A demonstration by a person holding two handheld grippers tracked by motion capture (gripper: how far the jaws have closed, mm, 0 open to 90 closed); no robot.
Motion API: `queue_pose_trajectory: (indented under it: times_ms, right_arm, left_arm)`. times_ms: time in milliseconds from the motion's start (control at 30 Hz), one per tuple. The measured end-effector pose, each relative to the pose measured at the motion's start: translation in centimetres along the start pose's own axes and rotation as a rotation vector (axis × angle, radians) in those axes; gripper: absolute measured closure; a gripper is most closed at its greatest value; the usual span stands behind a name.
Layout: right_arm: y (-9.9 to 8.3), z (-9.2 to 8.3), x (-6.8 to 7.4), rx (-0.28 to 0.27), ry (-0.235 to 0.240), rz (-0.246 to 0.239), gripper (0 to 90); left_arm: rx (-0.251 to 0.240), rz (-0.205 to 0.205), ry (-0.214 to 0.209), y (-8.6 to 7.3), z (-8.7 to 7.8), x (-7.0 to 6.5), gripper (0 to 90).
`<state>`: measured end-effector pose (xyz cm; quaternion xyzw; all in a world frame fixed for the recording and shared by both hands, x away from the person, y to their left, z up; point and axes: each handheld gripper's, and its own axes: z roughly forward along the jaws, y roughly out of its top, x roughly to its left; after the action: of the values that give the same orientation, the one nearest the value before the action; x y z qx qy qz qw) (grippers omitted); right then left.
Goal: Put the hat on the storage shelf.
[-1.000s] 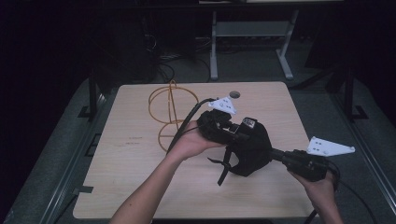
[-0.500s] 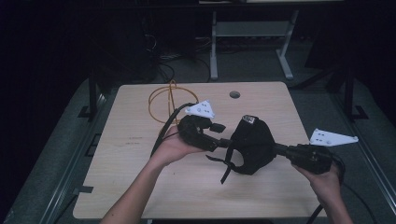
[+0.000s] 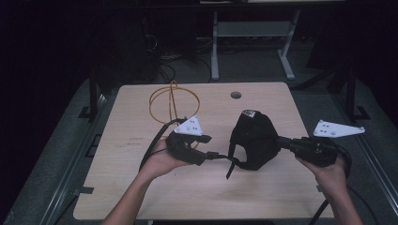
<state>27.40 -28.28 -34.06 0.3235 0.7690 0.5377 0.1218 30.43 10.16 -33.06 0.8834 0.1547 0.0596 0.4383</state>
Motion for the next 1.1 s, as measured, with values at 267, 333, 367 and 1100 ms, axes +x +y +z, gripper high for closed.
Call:
queue_pose_trajectory:
  times_ms: [267, 333, 367, 1100]
  right_arm:
    - [1.8, -0.1, 0.0, 0.008, -0.007, -0.014, 88.0]
    - [1.9, -0.1, 0.0, 0.009, -0.012, -0.015, 88.0]
    - [2.1, -0.2, 0.0, 0.01, -0.012, -0.014, 88.0]
    - [6.3, 0.6, -0.1, 0.047, -0.022, -0.052, 88.0]
  left_arm:
    - [-0.01, -0.016, 0.017, -3.3, 0.0, -0.3, 39.6]
    - [-0.006, -0.018, 0.022, -3.7, 0.0, -0.3, 39.3]
    - [-0.005, -0.016, 0.025, -3.9, -0.1, -0.4, 38.9]
    - [-0.02, 0.019, 0.067, -7.8, 0.5, -1.5, 37.6]
